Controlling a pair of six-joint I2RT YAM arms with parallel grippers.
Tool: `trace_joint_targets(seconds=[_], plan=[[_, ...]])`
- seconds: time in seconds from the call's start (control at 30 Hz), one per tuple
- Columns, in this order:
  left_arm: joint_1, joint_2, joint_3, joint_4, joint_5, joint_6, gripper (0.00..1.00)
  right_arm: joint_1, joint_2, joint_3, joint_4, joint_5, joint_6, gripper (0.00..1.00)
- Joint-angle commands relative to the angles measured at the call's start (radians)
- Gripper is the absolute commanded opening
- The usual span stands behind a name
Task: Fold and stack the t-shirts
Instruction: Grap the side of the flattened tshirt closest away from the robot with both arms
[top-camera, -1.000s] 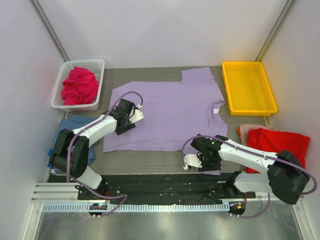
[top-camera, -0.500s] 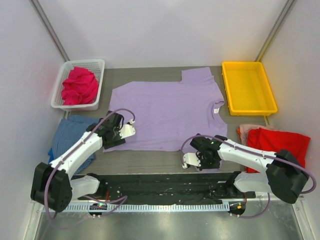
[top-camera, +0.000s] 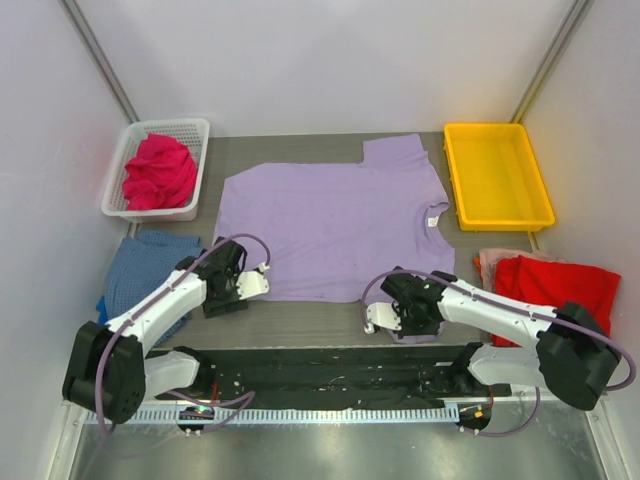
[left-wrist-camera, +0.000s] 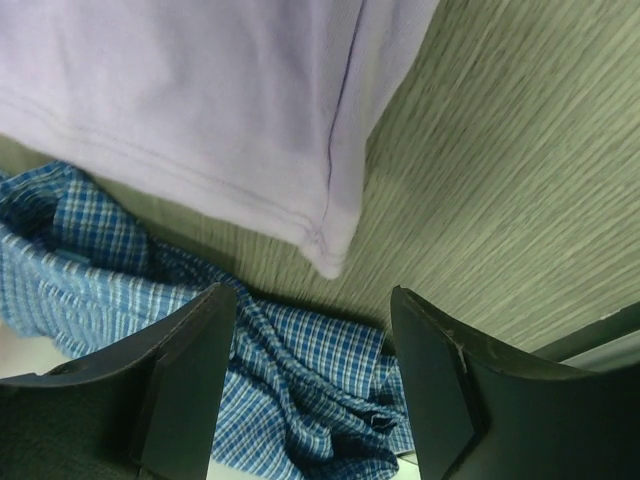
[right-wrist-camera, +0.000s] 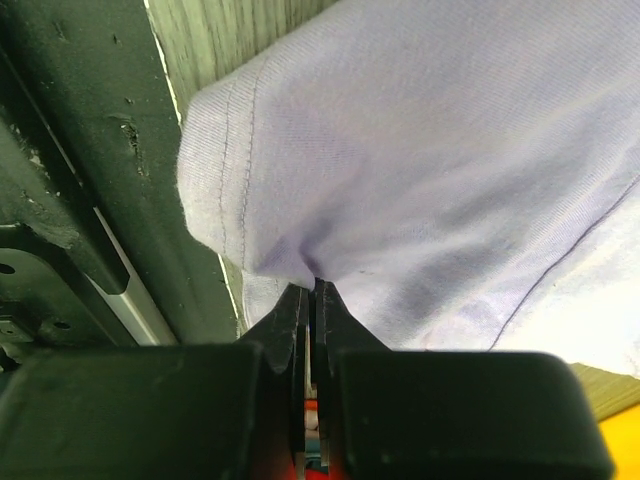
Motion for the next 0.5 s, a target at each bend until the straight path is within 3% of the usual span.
trace_joint_targets(seconds=[0.0,0.33,0.47], plan=[[0.03,0.045,0.012,0.057,0.047,0.016,0.68,0.006,-0.033,-0.012,0.011,0.022,0.019,0.01],[0.087,0.132,0.048,0.07,0.102,0.028,0.65,0.006,-0.033,-0.01,0.015,0.023,0.022,0.01],[0.105,0.178,0.065,0.067,0.113,0.031,0.56,0.006,-0.046,-0.009,0.018,0.028,0.023,0.01]])
